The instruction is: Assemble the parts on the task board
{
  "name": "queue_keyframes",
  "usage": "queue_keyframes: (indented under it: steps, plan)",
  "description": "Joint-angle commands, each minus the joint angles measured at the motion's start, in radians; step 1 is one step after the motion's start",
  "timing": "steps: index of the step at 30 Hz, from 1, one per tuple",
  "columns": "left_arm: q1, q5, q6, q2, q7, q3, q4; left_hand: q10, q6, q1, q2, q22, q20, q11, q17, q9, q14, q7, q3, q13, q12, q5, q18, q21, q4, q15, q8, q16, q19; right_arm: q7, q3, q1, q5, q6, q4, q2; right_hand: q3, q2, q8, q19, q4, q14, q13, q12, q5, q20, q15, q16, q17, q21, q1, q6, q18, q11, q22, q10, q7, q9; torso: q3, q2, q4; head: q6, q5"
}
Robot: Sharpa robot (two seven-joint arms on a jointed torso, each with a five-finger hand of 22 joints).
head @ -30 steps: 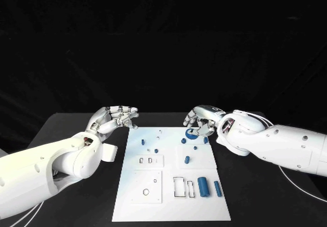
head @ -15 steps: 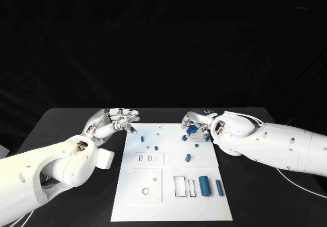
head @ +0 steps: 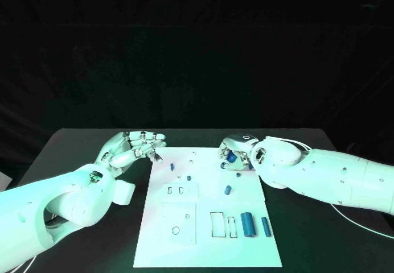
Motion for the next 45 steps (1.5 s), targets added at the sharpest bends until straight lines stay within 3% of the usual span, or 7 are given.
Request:
queue_keyframes:
  steps: [1, 15, 26, 27, 38, 45]
  plan:
    - [0.002, -0.006, 0.021, 0.003, 0.003, 0.001, -0.002, -0.006, -0.005, -0.01, -0.004, 0.002, -0.001, 0.001, 0.002, 0.001, -0.009, 0.001, 0.005, 0.001, 0.003, 0.0, 0.009, 0.004, 0.001, 0.001, 0.006, 0.004, -0.007, -0.01, 0.0, -0.002, -0.022, 0.023, -0.005, 0.003, -0.001, 0.006, 0.003, 0.007, 0.007, 0.056, 0.002, 0.005, 0.004, 0.0, -0.001, 0.004, 0.001, 0.006, 0.008, 0.005, -0.009, -0.001, 0.003, 0.0, 0.0, 0.002, -0.0015, 0.005, 0.0024, 0.0, -0.004]
    - [0.002, -0.004, 0.023, 0.005, -0.001, 0.001, -0.009, -0.008, -0.006, -0.009, -0.001, 0.005, -0.001, 0.001, 0.002, 0.002, -0.011, 0.002, 0.006, 0.002, 0.005, 0.001, 0.009, 0.009, 0.001, 0.001, 0.006, 0.008, -0.01, 0.001, -0.001, -0.005, -0.007, 0.035, -0.008, 0.009, 0.057, 0.034, 0.028, 0.025, 0.03, 0.057, 0.012, 0.022, 0.035, -0.005, -0.01, 0.032, 0.021, 0.053, 0.006, 0.045, -0.019, -0.013, 0.067, 0.066, 0.0, 0.03, -0.002, 0.007, 0.0065, -0.002, -0.006]
    - [0.002, -0.003, 0.025, 0.004, -0.005, 0.001, -0.009, -0.01, -0.005, -0.007, 0.002, 0.01, 0.0, 0.002, 0.002, 0.004, -0.013, 0.002, 0.008, 0.004, 0.008, 0.001, 0.009, 0.015, 0.001, 0.001, 0.007, 0.012, -0.014, -0.005, -0.001, -0.006, -0.005, 0.044, -0.012, 0.014, 0.088, 0.052, 0.052, 0.032, 0.015, 0.058, 0.02, 0.017, 0.033, -0.013, -0.019, 0.044, 0.027, 0.071, 0.018, 0.072, -0.023, -0.024, 0.094, 0.107, -0.009, 0.057, -0.0025, 0.01, 0.0098, 0.001, -0.007]
    - [0.002, -0.003, 0.025, 0.004, -0.005, 0.001, -0.009, -0.01, -0.005, -0.007, 0.002, 0.01, 0.0, 0.002, 0.002, 0.004, -0.013, 0.002, 0.008, 0.004, 0.008, 0.001, 0.009, 0.015, 0.001, 0.001, 0.007, 0.012, -0.014, -0.006, -0.001, -0.006, -0.006, 0.045, -0.012, 0.015, 0.096, 0.054, 0.053, 0.031, 0.009, 0.057, 0.02, 0.013, 0.012, -0.014, -0.019, 0.045, 0.027, 0.071, 0.022, 0.071, -0.023, -0.024, 0.095, 0.108, -0.008, 0.061, -0.0023, 0.011, 0.0099, 0.002, -0.007]
    - [0.002, -0.002, 0.026, 0.004, -0.007, 0.001, -0.012, -0.01, -0.005, -0.007, 0.002, 0.01, 0.0, 0.002, 0.002, 0.004, -0.013, 0.002, 0.008, 0.004, 0.008, 0.001, 0.009, 0.015, 0.001, 0.001, 0.007, 0.012, -0.014, -0.022, -0.002, -0.006, -0.012, 0.039, -0.021, 0.03, 0.112, 0.048, 0.051, 0.027, 0.003, 0.056, 0.016, -0.002, 0.011, -0.011, -0.014, 0.045, 0.023, 0.069, 0.016, 0.062, -0.022, -0.018, 0.093, 0.093, -0.002, 0.068, -0.0034, 0.011, 0.0121, 0.006, -0.009]
    - [0.002, -0.001, 0.026, 0.003, -0.009, 0.001, -0.013, -0.011, -0.005, -0.006, 0.003, 0.012, 0.0, 0.002, 0.002, 0.004, -0.015, 0.002, 0.01, 0.004, 0.01, 0.001, 0.009, 0.018, 0.0, 0.001, 0.008, 0.014, -0.016, -0.027, -0.002, -0.006, -0.014, 0.024, -0.02, 0.034, 0.127, 0.055, 0.055, 0.025, -0.004, 0.055, 0.013, -0.002, 0.027, -0.009, -0.013, 0.045, 0.02, 0.068, 0.017, 0.065, -0.022, -0.016, 0.092, 0.09, -0.001, 0.076, -0.0041, 0.011, 0.0131, 0.009, -0.011]
